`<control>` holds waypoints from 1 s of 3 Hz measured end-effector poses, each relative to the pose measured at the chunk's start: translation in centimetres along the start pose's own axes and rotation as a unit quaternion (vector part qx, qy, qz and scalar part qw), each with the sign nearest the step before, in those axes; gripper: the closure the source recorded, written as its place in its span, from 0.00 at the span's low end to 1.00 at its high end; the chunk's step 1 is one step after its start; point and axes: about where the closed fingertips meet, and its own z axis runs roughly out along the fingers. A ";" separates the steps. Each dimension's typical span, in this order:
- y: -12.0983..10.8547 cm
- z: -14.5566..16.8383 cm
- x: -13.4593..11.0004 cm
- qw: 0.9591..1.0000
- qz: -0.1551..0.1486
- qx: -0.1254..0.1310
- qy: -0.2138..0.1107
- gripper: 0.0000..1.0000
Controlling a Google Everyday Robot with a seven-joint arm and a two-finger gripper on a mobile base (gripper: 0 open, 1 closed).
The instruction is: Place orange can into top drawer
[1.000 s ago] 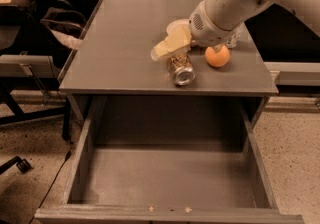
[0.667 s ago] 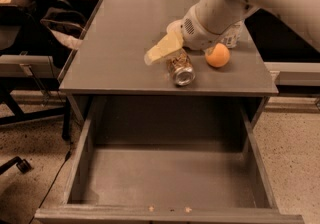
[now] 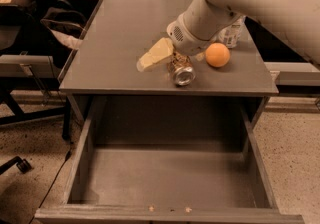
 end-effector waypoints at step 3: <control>-0.7 2.1 0.1 1.000 0.010 0.003 0.017 0.19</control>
Offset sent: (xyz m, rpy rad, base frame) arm 0.0198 -0.0037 -0.0331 -0.0234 0.0526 -0.0348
